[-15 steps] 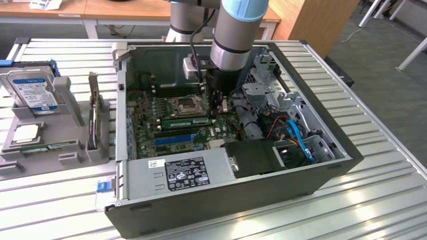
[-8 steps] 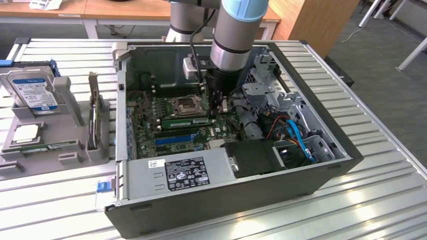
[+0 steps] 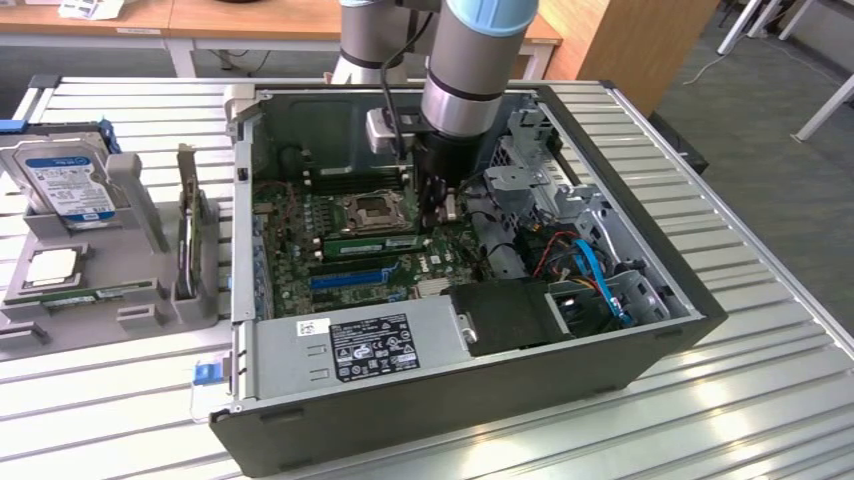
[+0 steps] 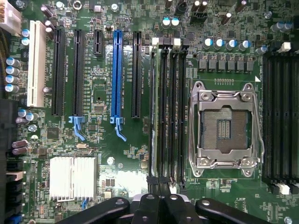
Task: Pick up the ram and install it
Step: 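Press down the ram until it locks into place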
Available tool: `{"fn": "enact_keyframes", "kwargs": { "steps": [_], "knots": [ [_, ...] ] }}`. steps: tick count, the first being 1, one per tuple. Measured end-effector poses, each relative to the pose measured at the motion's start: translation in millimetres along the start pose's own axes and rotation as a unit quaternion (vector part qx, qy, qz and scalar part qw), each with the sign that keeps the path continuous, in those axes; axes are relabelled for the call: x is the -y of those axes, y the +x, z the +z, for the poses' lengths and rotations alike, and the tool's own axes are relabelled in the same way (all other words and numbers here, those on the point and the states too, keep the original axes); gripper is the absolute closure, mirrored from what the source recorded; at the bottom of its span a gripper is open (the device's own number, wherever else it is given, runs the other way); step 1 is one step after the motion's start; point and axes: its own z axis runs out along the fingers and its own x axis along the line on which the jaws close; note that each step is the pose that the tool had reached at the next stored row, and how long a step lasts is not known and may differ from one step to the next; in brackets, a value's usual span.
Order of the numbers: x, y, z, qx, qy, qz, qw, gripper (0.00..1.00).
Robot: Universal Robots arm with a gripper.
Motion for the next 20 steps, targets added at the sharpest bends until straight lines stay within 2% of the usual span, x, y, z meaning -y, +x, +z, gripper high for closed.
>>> {"fn": "enact_keyframes", "kwargs": {
  "steps": [10, 16, 20],
  "knots": [
    [-0.4, -0.4, -11.9, -0.0001, 0.0000, 0.000, 1.0000, 0.90],
    [-0.4, -0.4, -12.1, 0.0000, 0.0000, 0.000, 1.0000, 0.90],
    [-3.6, -0.4, -12.0, -0.0001, 0.0000, 0.000, 1.0000, 0.90]
  ]
}}
